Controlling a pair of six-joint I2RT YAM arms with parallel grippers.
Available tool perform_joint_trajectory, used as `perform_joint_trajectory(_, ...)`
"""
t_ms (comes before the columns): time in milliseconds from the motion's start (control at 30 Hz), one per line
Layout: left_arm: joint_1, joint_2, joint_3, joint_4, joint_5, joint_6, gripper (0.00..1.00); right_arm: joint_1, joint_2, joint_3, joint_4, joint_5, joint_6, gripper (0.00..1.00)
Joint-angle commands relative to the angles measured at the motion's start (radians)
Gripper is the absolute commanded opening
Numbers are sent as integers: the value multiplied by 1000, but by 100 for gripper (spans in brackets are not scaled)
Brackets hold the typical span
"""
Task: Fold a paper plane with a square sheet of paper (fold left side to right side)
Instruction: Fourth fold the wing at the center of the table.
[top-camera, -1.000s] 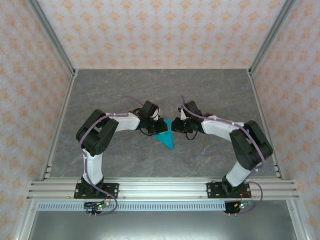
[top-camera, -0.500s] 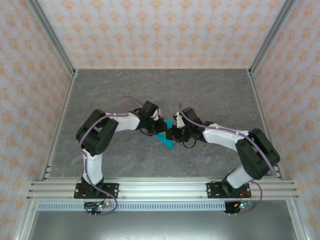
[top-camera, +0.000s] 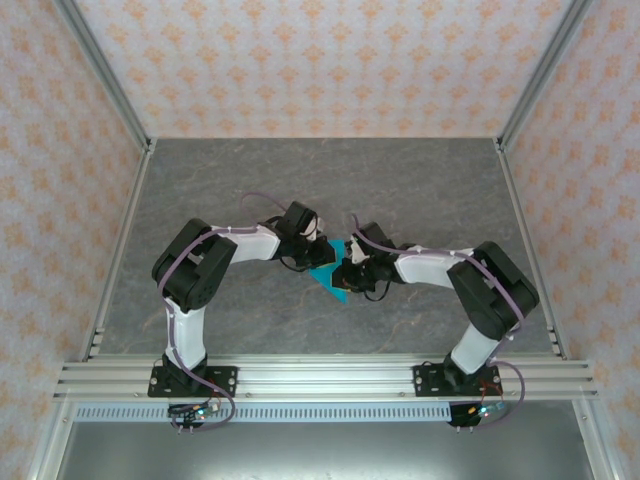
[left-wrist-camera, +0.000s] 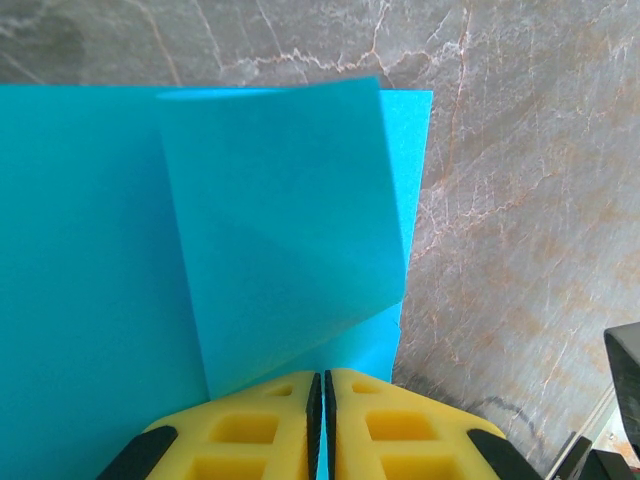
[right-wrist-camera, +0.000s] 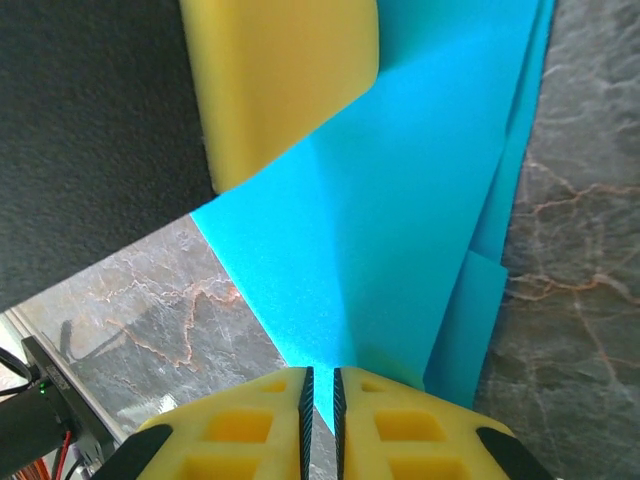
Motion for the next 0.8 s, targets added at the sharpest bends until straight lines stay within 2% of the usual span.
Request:
perform_joint_trajectory(0, -2, 32, -27, -115, -69, 14, 14, 1, 10, 15, -54, 40, -22, 16)
perform_joint_trajectory(433, -1, 35, -23, -117, -72, 15, 14, 5, 7, 6, -125, 76, -54, 16)
perform_joint_trajectory(767, -1, 37, -22, -121, -78, 20, 14, 43, 6, 28, -284, 124, -99, 16)
